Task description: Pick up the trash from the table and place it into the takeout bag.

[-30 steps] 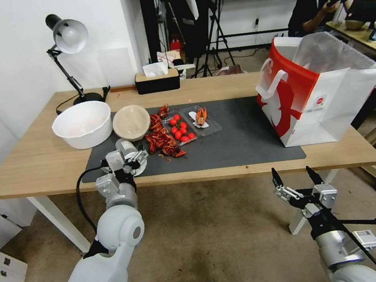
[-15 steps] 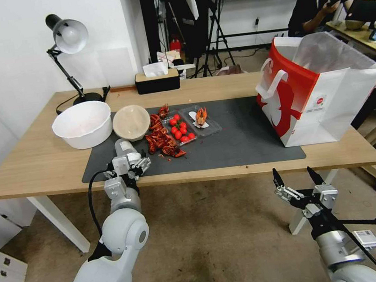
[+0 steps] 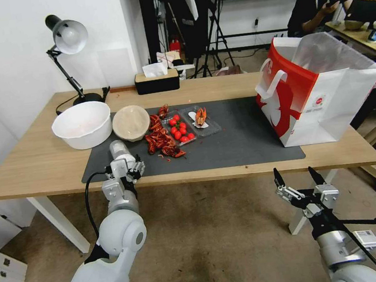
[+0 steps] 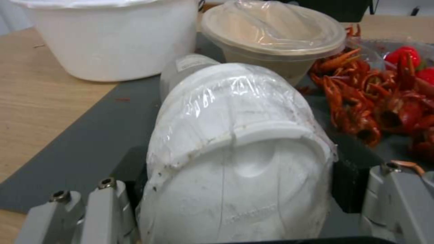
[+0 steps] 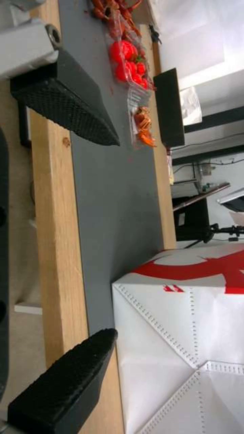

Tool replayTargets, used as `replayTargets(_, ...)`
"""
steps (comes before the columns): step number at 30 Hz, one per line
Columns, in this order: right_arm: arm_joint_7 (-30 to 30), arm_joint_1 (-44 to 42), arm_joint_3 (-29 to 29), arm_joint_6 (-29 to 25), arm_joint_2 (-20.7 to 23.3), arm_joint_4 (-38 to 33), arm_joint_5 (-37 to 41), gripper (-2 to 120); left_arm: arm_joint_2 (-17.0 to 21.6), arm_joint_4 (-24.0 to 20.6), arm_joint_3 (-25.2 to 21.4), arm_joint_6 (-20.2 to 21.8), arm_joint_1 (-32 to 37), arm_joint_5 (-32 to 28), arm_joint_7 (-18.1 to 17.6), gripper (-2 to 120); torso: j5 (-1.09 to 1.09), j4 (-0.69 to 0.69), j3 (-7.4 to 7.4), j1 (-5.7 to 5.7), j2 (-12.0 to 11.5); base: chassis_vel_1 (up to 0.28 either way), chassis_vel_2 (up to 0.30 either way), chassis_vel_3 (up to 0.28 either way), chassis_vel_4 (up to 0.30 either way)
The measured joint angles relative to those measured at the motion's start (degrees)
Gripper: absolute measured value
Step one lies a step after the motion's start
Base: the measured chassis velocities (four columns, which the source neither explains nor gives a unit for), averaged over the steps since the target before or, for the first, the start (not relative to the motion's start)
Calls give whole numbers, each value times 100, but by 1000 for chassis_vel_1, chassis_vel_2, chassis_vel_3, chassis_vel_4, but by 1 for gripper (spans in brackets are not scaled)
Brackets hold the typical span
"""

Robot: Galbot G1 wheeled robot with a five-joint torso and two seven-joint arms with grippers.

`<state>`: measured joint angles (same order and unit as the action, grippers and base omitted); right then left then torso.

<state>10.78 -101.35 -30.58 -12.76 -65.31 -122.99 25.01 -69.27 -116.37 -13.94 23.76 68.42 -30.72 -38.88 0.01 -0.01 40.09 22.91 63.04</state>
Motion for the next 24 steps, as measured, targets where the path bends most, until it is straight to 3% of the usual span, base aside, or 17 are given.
replayTargets(11,-9,68,67,-9,-32,80,-24,100,261,-193,-167,-112,244,-102,30,69,-3,4,2,0,-2,0,0,0,0)
replayTargets(16,-14,92,76,-14,-22,95,-15,100,356,-433,-275,-394,454,-85,251,62,-1,3,2,1,-2,0,0,0,0)
replayTargets(19,-51,83,83,-14,-7,92,-8,100,456,-509,-400,-711,630,425,579,62,-2,3,2,1,-2,0,0,0,0)
replayTargets(24,-58,63,88,-14,-1,46,-11,100,607,-653,-521,-963,761,513,804,62,-2,2,2,1,-2,0,0,0,0)
